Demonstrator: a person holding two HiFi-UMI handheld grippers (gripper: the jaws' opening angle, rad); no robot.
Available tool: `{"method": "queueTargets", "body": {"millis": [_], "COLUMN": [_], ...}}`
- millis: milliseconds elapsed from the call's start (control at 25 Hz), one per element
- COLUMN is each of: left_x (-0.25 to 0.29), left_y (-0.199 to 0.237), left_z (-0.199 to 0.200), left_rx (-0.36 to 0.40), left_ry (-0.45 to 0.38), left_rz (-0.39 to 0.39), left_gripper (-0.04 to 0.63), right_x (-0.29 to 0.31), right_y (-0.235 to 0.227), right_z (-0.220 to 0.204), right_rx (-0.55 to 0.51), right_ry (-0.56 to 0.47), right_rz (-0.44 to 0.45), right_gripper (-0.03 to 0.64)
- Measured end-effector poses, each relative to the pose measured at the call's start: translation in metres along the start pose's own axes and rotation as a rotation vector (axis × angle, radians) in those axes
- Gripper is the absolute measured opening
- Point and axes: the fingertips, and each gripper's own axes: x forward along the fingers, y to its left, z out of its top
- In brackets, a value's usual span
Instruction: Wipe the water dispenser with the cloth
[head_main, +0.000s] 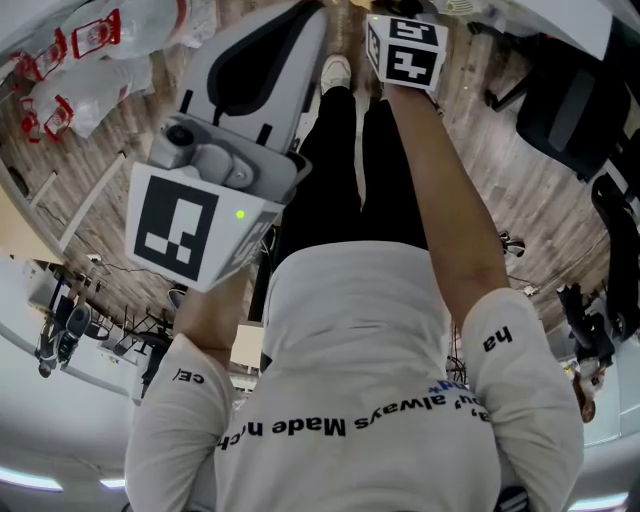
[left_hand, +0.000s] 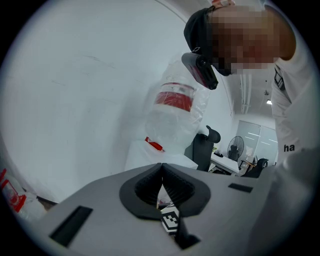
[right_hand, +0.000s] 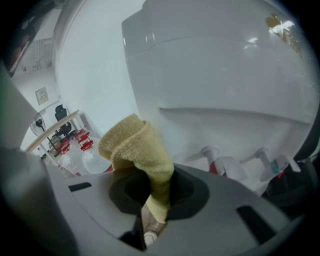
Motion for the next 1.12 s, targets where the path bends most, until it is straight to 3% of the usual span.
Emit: {"method": "queueTargets", "body": {"millis": [760, 1120], "left_x": [-0.006, -0.012], "left_y": [0.003, 0.002], "left_z": [-0.024, -0.024], "left_rx": [-0.021, -0.015], "left_ry": [0.035, 0.032], "left_rz": [0.012, 0.007], "left_gripper": [0.02, 0.019], "right_x": [0.047, 0.05], "right_y": [-0.023, -0.023], "right_z": [-0.046, -0.057], "right_rx": [-0.099, -0.13], "right_ry": [0.087, 0.111], "right_rz": [-0.056, -0.028], "right_gripper": [0.064, 0.064]}}
